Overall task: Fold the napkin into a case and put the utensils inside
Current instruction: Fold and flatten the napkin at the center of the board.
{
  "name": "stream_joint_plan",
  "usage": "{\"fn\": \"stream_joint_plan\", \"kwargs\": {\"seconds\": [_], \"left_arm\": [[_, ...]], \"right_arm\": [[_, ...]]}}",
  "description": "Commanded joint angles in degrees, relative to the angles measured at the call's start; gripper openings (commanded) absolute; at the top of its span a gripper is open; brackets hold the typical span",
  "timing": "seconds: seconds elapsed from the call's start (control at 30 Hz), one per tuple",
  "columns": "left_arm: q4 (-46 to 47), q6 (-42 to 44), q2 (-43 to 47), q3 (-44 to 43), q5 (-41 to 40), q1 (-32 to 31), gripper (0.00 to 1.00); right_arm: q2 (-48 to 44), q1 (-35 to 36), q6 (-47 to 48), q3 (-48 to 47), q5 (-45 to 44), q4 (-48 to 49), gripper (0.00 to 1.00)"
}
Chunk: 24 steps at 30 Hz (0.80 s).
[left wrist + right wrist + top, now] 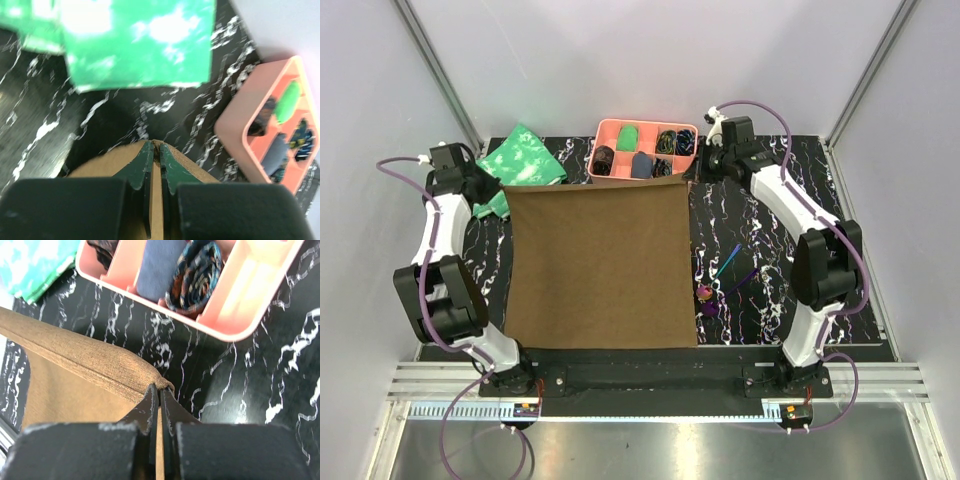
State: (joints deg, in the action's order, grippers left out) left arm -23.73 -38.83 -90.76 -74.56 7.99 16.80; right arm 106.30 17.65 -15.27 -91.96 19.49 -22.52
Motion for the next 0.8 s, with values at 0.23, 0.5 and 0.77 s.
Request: {"fn": "stream_joint_plan", "kwargs": {"seconds": [0.23,0.5,0.77], "left_arm": [[2.37,0.51,-7.41,-9.72,1.23,0.08,0.00],[1.49,1.65,-10.58,-12.79,1.42,-2.20,0.00],[-7.11,3.76,-3.30,-6.40,-1.83,-2.21,0.00]], "right_arm": [[5.93,-1.04,0.33,-8.49,3.19,2.57,0.00],[7.43,-1.30,0.32,-11.31,4.07,1.61,0.00],[1.20,-1.30,-3.89,-1.57,7.14,-2.43,0.00]]}}
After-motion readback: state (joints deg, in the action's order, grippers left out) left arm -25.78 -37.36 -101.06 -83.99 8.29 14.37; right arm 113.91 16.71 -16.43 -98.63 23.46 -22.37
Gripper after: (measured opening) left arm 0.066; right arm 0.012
